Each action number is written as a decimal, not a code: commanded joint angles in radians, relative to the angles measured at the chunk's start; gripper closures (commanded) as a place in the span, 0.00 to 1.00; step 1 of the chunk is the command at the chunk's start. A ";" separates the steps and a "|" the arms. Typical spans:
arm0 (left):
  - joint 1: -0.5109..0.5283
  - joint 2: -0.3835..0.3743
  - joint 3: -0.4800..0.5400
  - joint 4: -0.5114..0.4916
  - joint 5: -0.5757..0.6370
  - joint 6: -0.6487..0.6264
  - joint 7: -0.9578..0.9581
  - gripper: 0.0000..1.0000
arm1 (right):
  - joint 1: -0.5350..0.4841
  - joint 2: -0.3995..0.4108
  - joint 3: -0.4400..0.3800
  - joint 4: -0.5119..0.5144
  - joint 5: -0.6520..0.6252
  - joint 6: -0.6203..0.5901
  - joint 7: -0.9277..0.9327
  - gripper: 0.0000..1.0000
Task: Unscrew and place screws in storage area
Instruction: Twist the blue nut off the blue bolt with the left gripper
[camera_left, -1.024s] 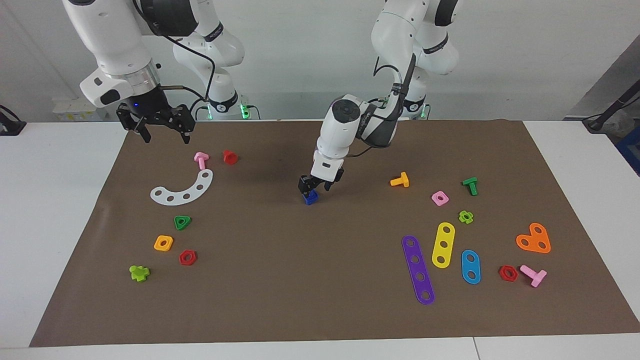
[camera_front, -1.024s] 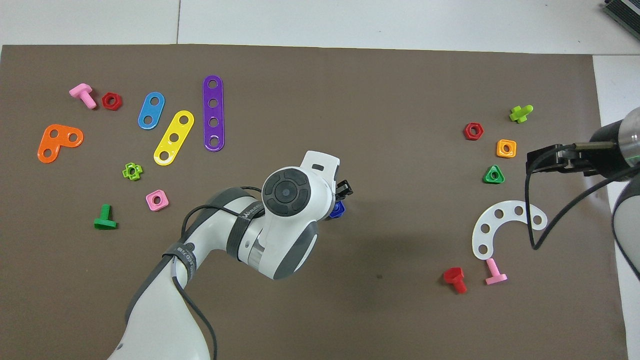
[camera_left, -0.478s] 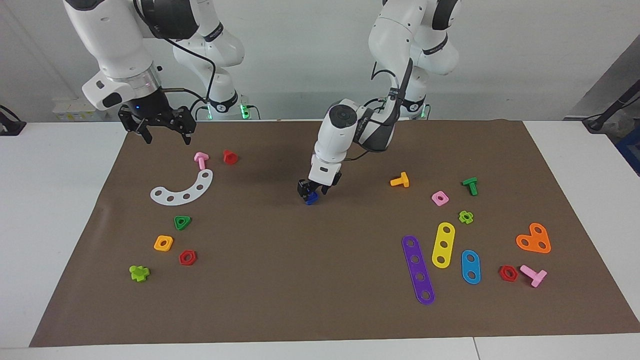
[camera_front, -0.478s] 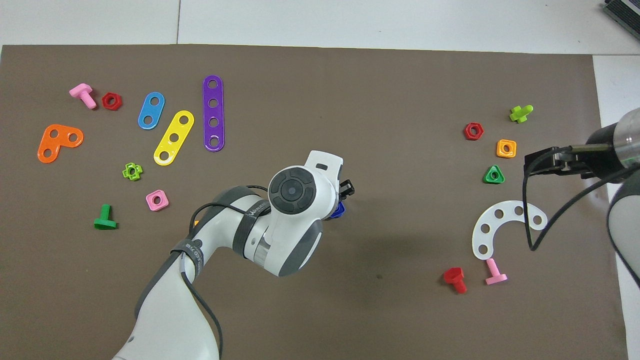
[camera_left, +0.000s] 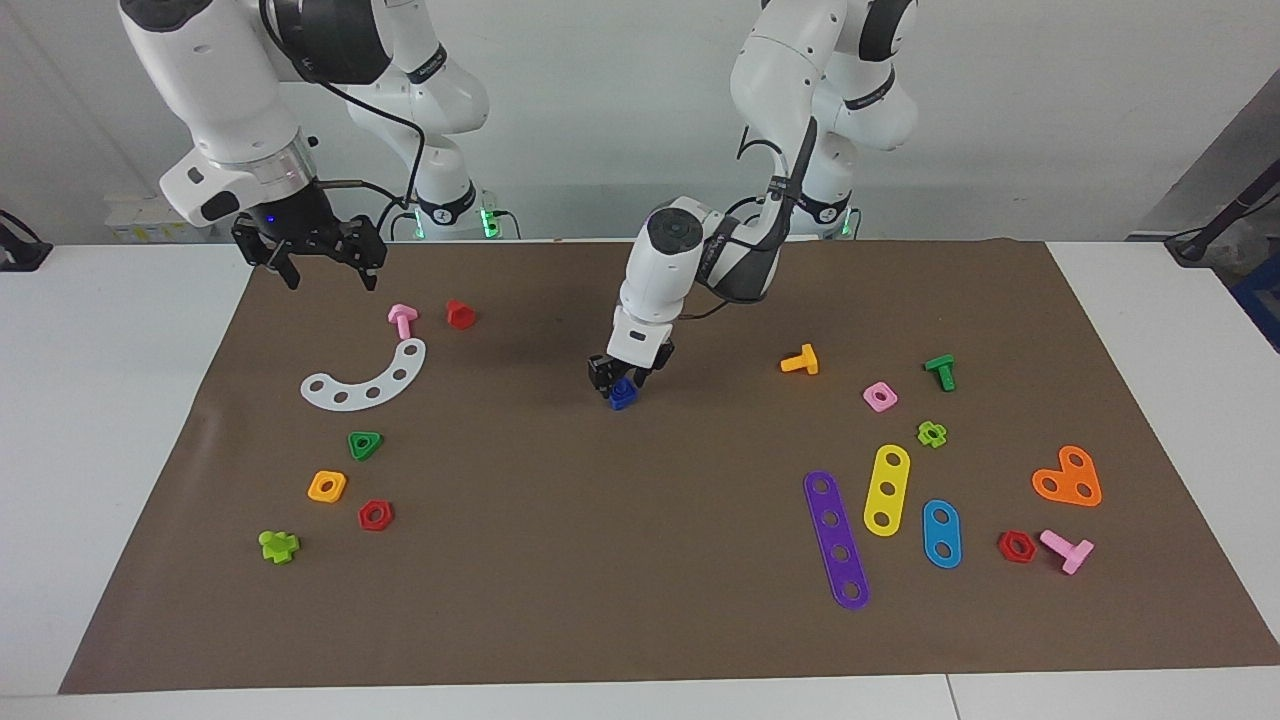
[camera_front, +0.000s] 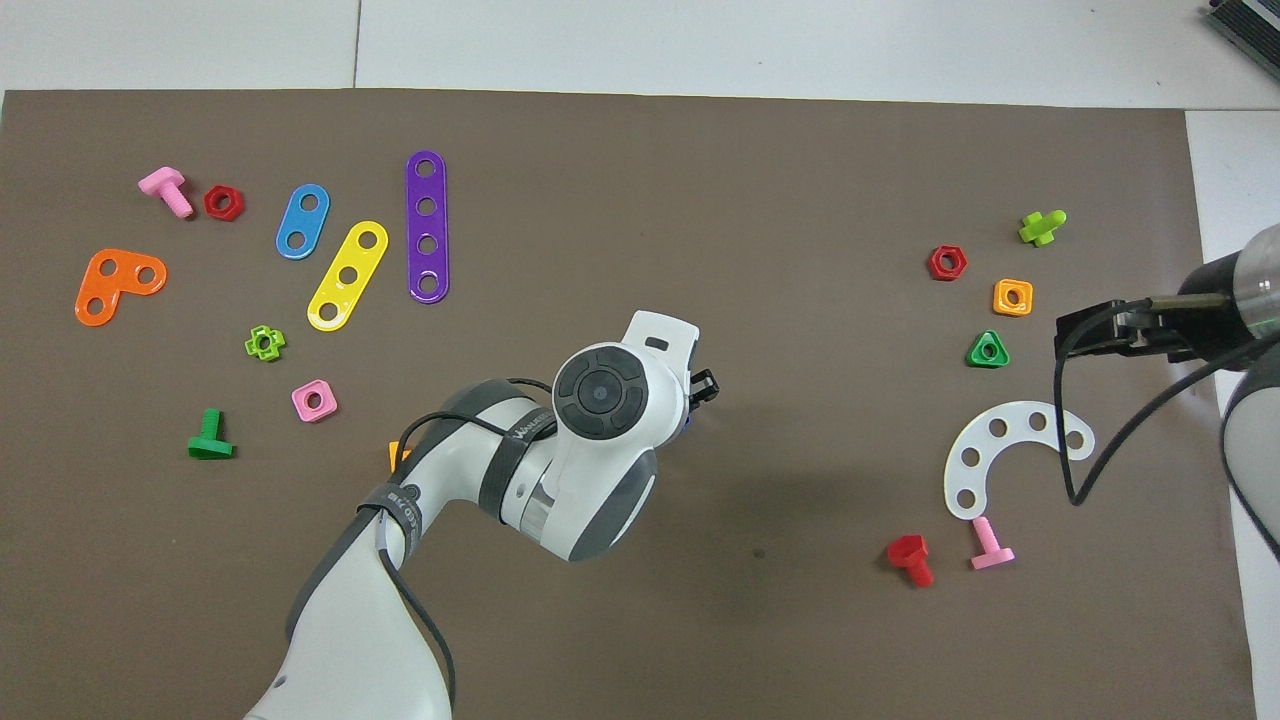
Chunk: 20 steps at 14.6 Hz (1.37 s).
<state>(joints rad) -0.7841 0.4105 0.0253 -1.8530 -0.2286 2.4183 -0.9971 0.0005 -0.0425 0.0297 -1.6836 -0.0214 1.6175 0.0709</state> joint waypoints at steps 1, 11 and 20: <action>-0.023 0.017 0.018 0.012 -0.017 0.019 -0.009 0.38 | -0.019 -0.025 0.006 -0.027 0.031 0.004 -0.040 0.00; -0.023 0.017 0.016 0.011 -0.014 -0.001 -0.008 0.68 | -0.020 -0.025 0.006 -0.028 0.031 0.008 -0.040 0.00; 0.064 0.062 0.022 0.271 -0.020 -0.343 -0.005 0.74 | -0.007 -0.025 0.006 -0.030 0.031 0.031 -0.033 0.00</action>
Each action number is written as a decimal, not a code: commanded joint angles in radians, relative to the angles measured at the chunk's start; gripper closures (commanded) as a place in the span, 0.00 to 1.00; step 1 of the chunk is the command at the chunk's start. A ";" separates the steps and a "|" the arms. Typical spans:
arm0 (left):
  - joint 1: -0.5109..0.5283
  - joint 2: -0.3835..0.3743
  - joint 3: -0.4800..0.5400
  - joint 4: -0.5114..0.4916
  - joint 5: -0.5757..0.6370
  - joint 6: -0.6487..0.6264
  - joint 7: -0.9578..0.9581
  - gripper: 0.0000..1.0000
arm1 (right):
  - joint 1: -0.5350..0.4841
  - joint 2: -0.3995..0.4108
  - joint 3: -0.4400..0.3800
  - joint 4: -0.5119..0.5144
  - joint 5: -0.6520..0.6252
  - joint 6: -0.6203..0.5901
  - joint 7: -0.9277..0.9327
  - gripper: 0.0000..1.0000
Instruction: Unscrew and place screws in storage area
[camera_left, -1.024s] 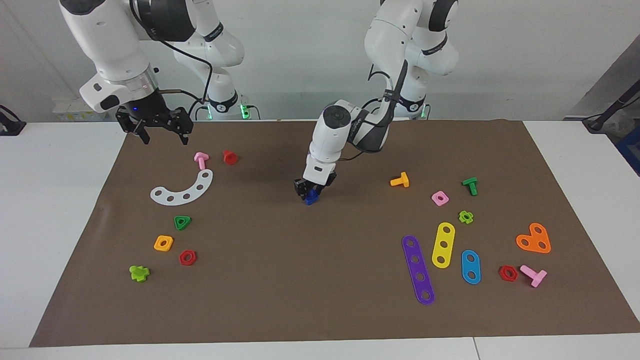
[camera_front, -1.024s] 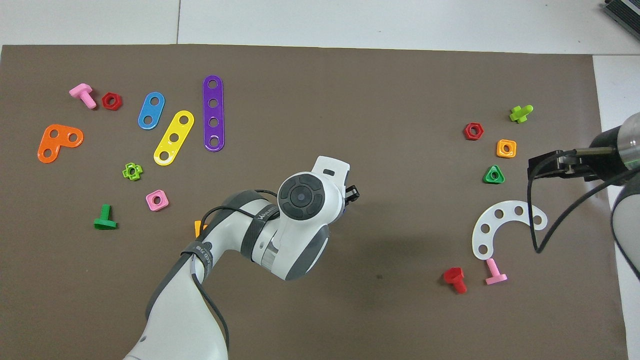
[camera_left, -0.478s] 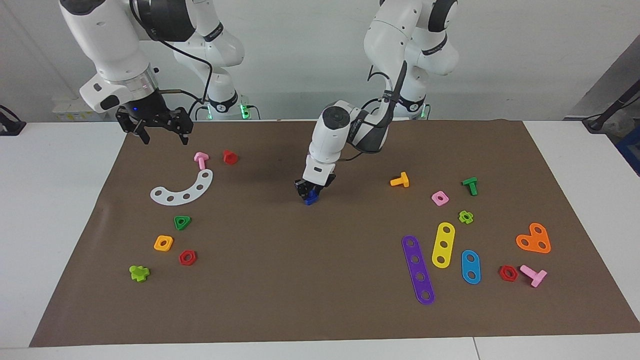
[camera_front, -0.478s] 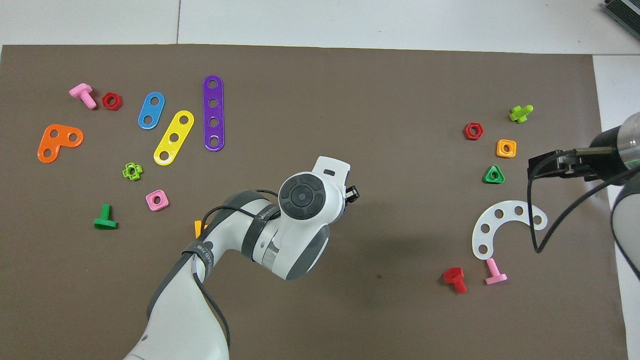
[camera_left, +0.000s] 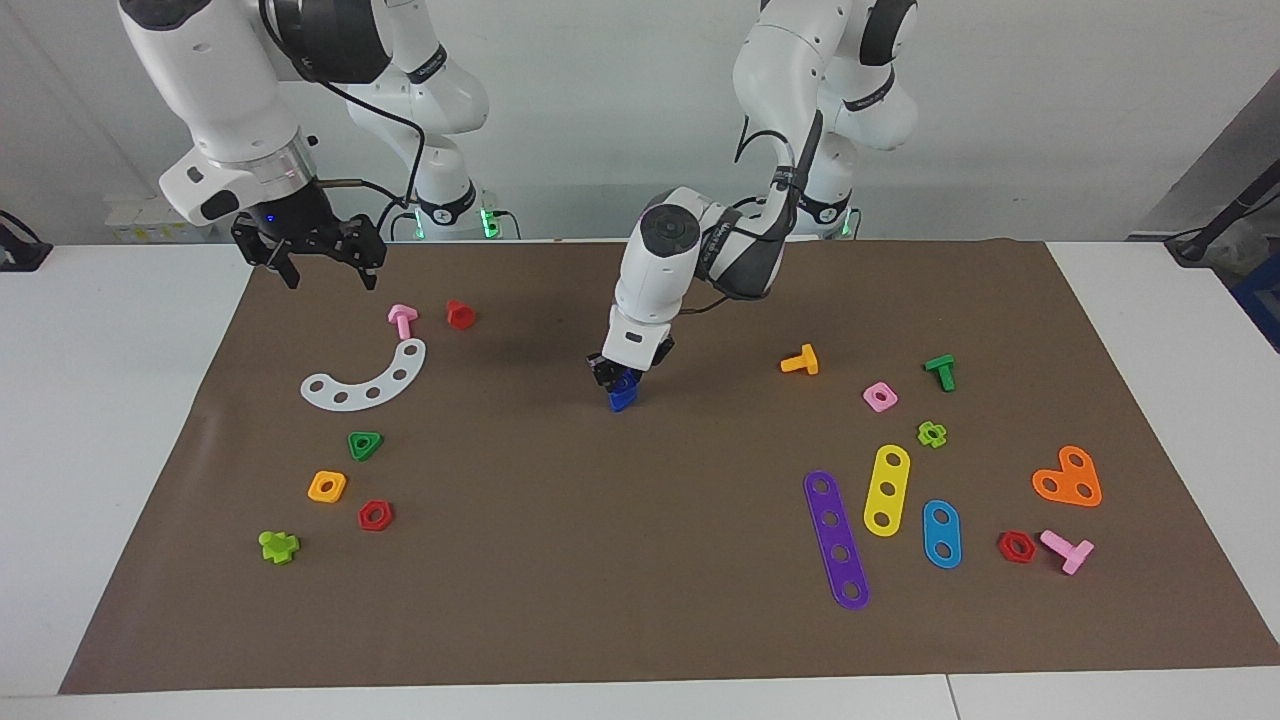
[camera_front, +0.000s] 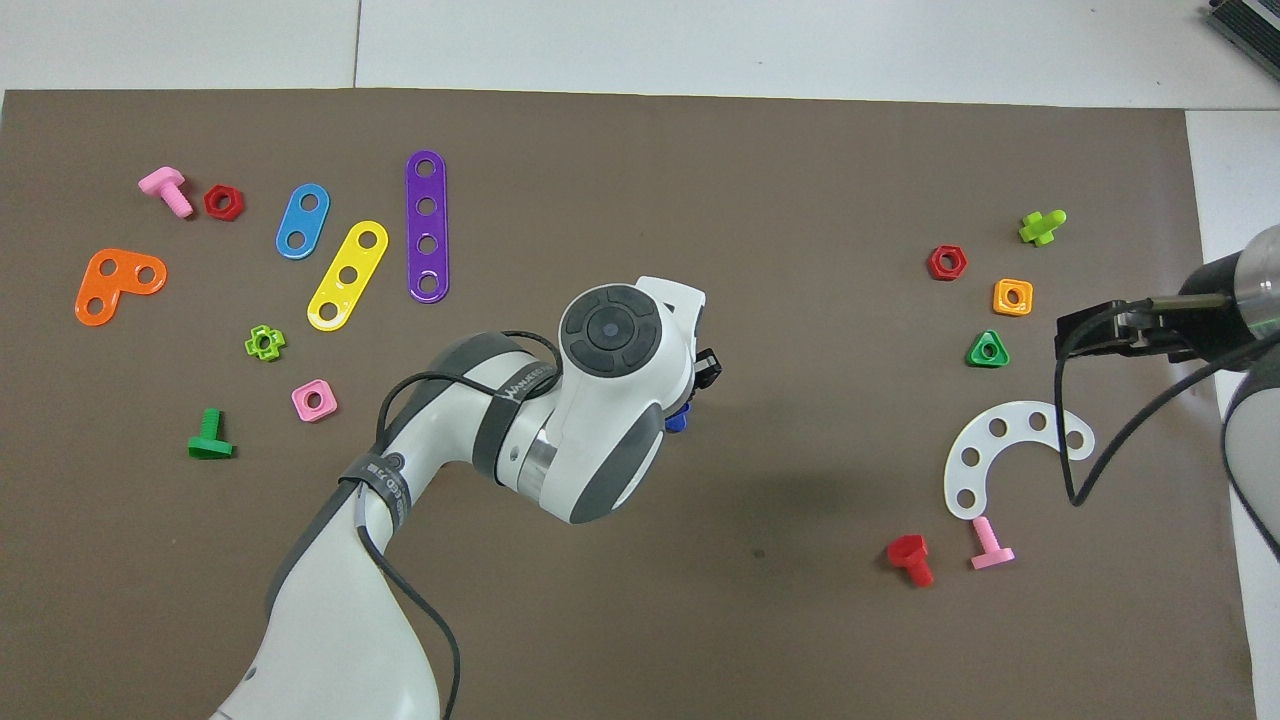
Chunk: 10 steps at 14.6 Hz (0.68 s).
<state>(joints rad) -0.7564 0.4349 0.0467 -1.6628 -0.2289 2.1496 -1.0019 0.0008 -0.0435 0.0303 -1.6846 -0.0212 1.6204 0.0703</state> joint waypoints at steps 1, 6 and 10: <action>0.066 0.032 -0.001 0.084 -0.020 -0.089 0.009 0.73 | -0.005 -0.024 0.013 -0.036 0.030 0.056 -0.027 0.00; 0.207 -0.025 -0.004 0.091 -0.046 -0.192 0.233 0.73 | 0.082 -0.065 0.019 -0.167 0.030 0.193 0.012 0.00; 0.308 -0.051 -0.001 0.028 -0.032 -0.224 0.509 0.73 | 0.198 0.002 0.019 -0.175 0.030 0.265 0.112 0.00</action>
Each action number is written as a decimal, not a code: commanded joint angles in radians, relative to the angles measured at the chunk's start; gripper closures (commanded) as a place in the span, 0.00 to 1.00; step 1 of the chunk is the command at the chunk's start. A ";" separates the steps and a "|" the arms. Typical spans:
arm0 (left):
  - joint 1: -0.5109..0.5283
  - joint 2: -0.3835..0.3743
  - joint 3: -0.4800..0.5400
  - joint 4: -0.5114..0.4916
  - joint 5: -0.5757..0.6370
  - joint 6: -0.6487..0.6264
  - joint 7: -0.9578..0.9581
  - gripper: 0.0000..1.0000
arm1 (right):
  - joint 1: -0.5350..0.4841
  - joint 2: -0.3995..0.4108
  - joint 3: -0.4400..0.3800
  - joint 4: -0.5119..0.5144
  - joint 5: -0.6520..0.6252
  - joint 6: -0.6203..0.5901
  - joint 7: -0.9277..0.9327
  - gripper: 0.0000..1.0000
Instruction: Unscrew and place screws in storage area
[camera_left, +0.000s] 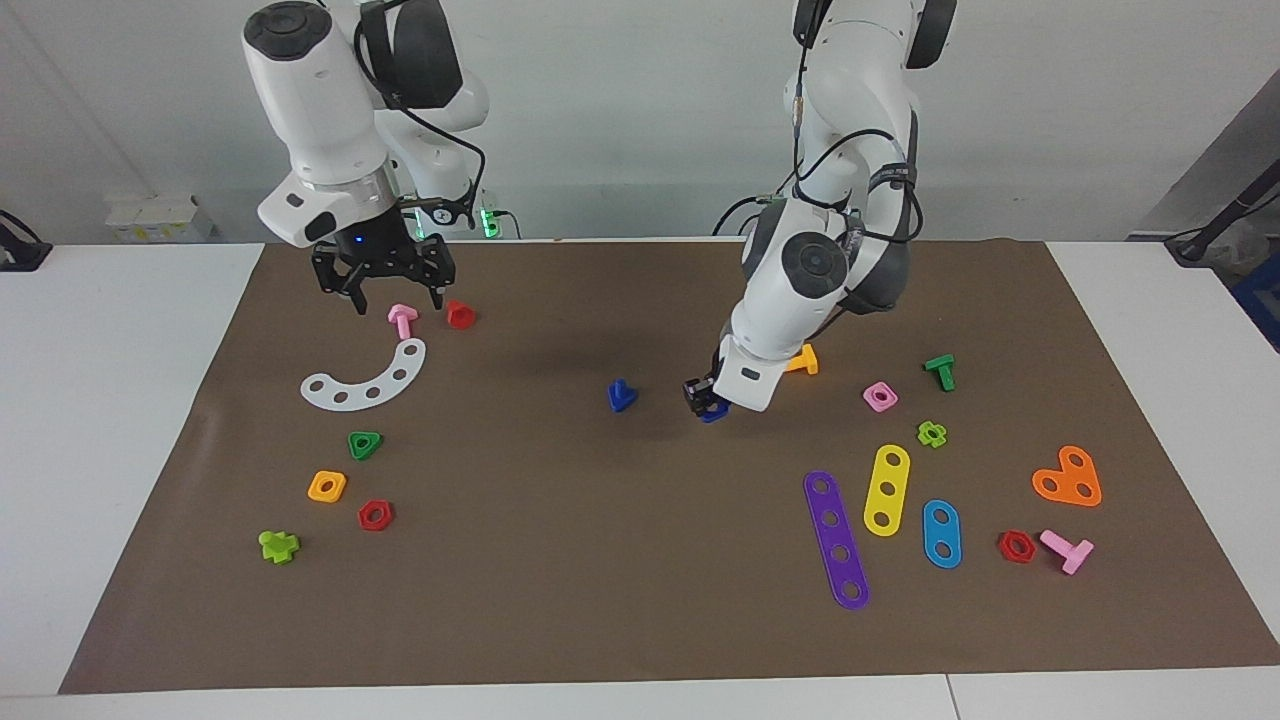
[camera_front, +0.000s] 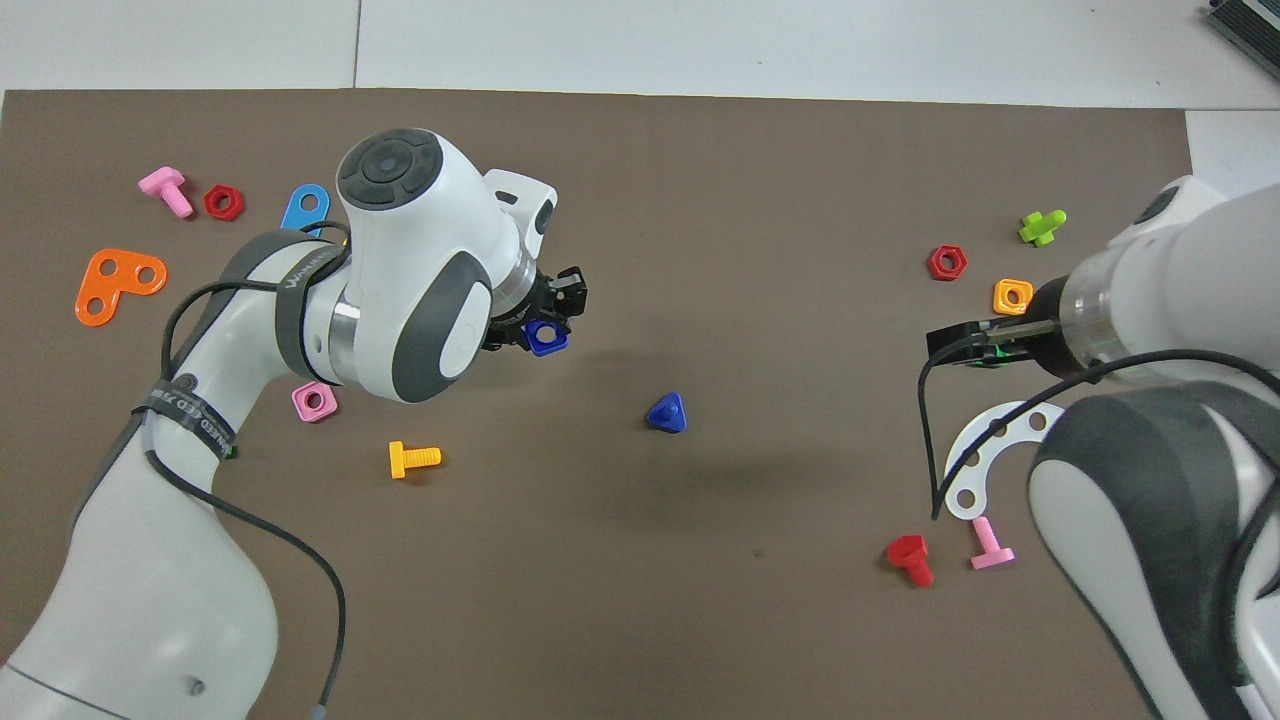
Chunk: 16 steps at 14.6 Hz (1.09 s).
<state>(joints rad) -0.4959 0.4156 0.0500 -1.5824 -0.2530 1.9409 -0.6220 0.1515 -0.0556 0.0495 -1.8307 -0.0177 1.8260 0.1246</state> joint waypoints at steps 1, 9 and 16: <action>0.074 -0.038 -0.002 -0.071 -0.006 -0.016 0.199 0.73 | 0.083 0.042 0.000 -0.025 0.027 0.091 0.111 0.00; 0.230 -0.110 0.004 -0.306 0.084 0.125 0.720 0.72 | 0.272 0.241 0.000 -0.013 0.009 0.292 0.319 0.04; 0.261 -0.164 0.008 -0.357 0.084 0.172 0.731 0.00 | 0.373 0.332 0.000 -0.042 -0.022 0.424 0.418 0.19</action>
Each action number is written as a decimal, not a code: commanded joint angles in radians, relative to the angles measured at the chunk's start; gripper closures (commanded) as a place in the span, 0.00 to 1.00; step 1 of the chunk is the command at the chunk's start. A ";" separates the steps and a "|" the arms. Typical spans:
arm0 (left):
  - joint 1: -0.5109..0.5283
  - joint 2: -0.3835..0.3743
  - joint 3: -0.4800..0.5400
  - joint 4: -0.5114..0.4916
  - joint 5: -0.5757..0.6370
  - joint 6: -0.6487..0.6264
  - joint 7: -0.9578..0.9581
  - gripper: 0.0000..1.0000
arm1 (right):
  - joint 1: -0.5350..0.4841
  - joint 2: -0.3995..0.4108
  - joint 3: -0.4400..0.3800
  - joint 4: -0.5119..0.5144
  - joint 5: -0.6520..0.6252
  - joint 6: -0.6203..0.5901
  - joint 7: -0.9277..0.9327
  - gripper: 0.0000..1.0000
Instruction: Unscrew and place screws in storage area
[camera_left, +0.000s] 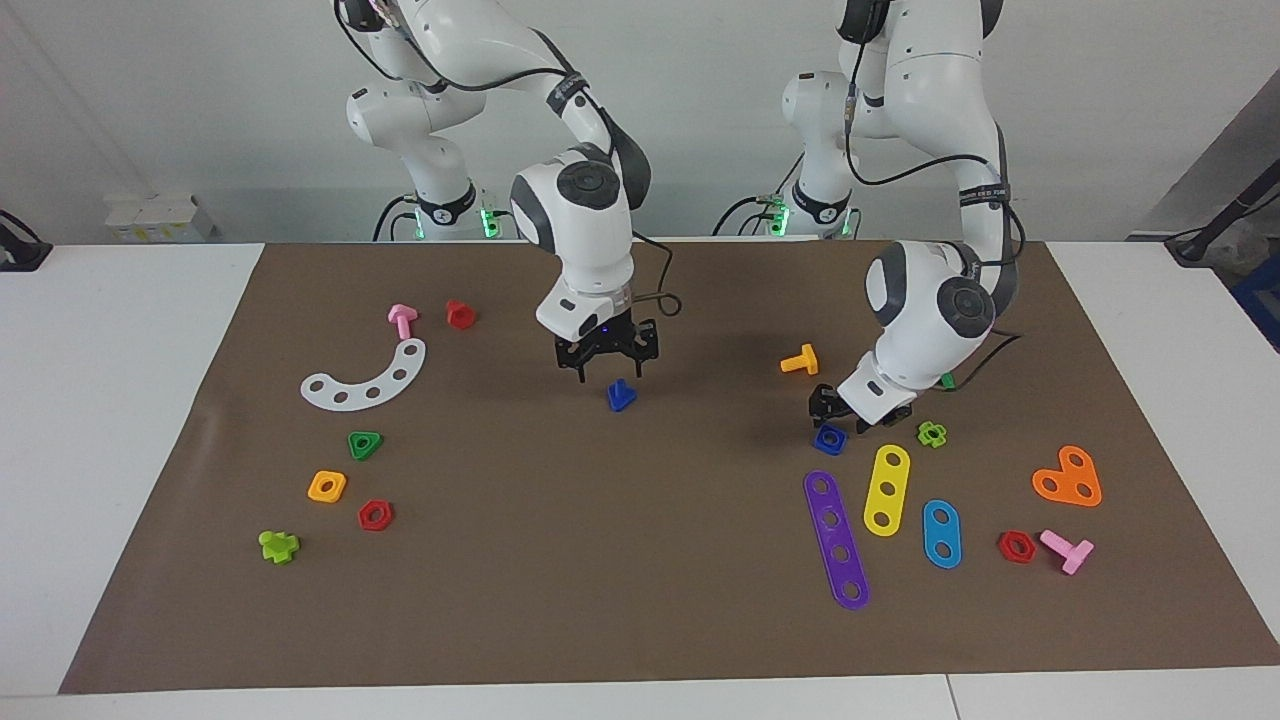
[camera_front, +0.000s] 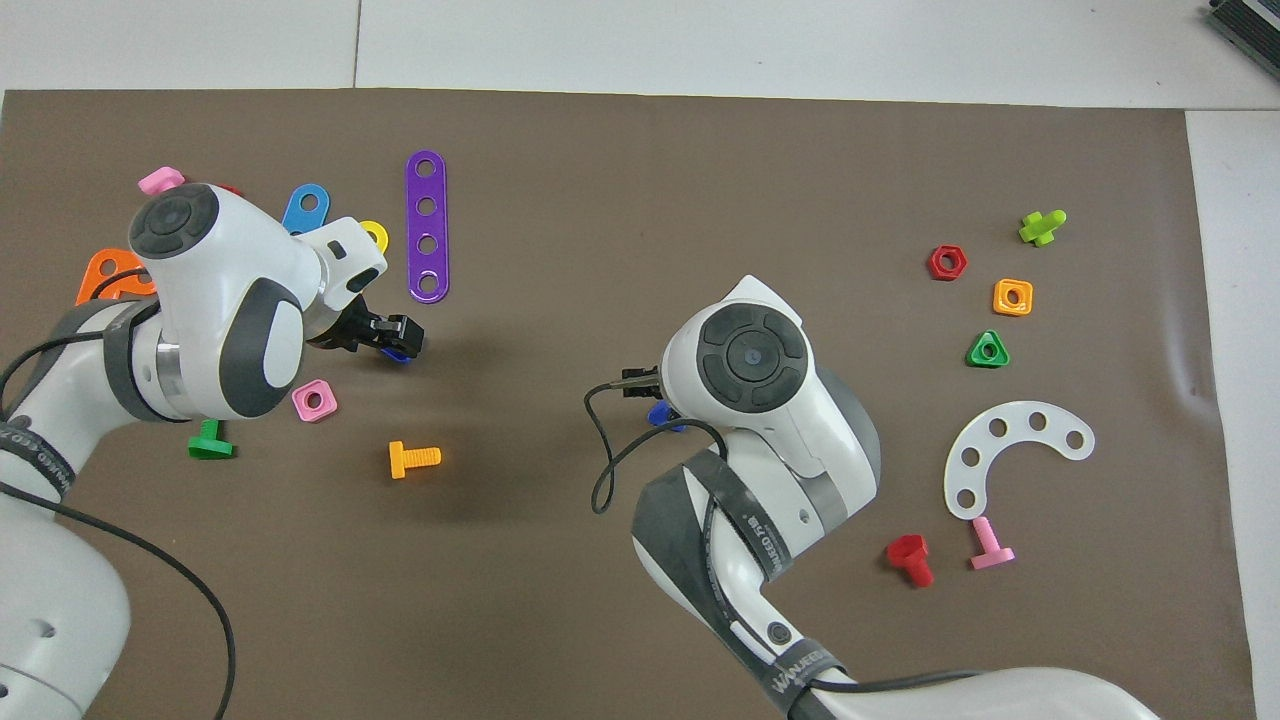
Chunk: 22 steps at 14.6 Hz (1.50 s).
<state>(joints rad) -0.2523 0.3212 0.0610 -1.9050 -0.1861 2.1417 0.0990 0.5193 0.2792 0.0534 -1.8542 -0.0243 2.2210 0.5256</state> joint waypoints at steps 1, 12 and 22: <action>0.043 -0.100 0.006 -0.022 0.019 -0.072 0.011 0.00 | 0.016 0.005 -0.004 -0.026 -0.016 0.048 0.020 0.21; 0.162 -0.390 0.022 0.126 0.223 -0.387 0.024 0.00 | 0.042 0.003 -0.006 -0.145 -0.054 0.149 0.054 0.51; 0.150 -0.421 -0.001 0.213 0.221 -0.626 -0.056 0.00 | -0.111 -0.150 -0.009 -0.215 -0.056 0.092 -0.073 1.00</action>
<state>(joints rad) -0.0986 -0.0918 0.0641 -1.7027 0.0149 1.5382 0.0677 0.4686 0.2169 0.0366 -1.9863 -0.0658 2.3267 0.5045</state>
